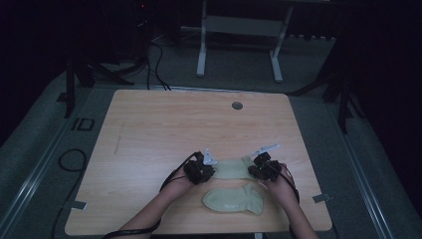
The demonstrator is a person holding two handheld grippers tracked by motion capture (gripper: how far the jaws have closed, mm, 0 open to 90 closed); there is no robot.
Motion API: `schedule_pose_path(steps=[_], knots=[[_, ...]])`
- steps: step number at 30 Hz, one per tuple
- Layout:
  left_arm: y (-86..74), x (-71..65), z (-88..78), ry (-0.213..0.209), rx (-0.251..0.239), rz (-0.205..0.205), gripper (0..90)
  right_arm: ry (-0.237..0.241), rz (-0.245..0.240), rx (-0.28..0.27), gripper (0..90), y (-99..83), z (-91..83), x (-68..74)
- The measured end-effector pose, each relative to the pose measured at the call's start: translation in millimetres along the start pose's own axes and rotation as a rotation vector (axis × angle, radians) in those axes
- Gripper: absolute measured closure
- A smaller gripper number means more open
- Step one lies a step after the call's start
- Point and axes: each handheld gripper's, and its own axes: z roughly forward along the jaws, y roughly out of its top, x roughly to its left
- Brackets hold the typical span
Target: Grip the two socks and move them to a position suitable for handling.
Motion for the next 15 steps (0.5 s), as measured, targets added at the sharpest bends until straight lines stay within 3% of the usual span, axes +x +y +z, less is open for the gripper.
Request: schedule_pose_path(steps=[7, 15], knots=[[0.3, 10.6, 1.5, 0.013, -0.005, -0.033, 83.4, -0.004, -0.008, -0.007, 84.2, 14.4, 9.2, -2.1], [2.4, 17.7, 2.9, 0.019, 0.003, -0.032, 83.4, -0.001, -0.004, -0.006, 83.1, 16.7, 10.5, -2.9]])
